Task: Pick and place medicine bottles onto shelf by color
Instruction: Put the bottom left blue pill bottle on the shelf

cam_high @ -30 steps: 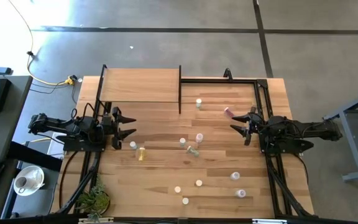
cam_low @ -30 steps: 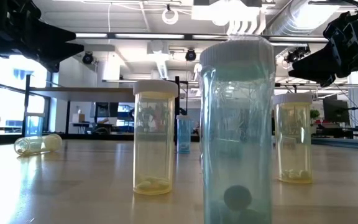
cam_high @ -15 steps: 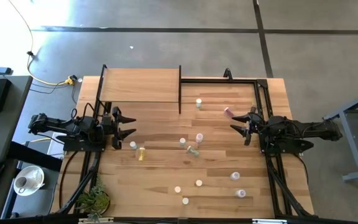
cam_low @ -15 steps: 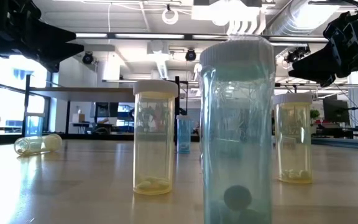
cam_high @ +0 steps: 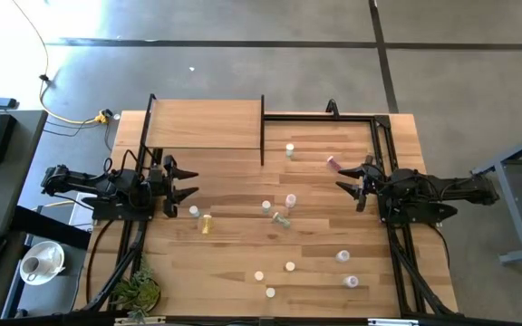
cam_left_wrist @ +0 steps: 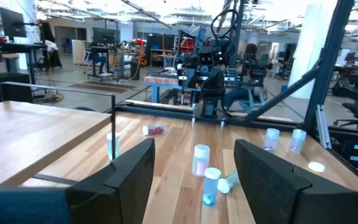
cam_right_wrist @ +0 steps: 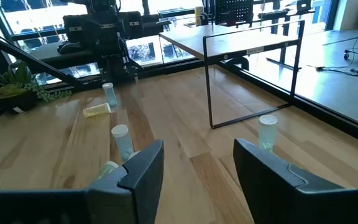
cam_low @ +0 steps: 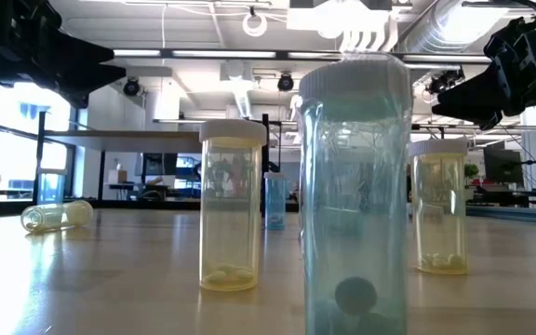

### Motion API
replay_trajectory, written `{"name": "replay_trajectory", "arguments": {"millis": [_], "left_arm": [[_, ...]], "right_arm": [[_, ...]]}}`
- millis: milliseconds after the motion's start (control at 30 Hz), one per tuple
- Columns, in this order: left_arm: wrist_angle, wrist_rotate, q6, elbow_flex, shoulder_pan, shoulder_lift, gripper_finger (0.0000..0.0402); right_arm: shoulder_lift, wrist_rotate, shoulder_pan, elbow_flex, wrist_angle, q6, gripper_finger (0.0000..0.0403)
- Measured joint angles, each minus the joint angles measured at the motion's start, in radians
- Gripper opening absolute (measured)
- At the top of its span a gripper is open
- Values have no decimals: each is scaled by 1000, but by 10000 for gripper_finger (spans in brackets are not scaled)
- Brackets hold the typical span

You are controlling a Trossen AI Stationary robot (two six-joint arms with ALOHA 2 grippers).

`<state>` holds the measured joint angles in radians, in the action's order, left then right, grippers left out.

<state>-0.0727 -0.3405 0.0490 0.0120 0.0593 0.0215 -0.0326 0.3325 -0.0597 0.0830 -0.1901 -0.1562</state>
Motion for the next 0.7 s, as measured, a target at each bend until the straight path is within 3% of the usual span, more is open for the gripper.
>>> {"name": "replay_trajectory", "arguments": {"millis": [233,700], "left_arm": [[0,-74,0,0,0,0,211],[0,-75,0,0,0,0,211]], "right_arm": [[0,0,0,0,2,-49,185],[0,1,0,0,0,-45,186]]}}
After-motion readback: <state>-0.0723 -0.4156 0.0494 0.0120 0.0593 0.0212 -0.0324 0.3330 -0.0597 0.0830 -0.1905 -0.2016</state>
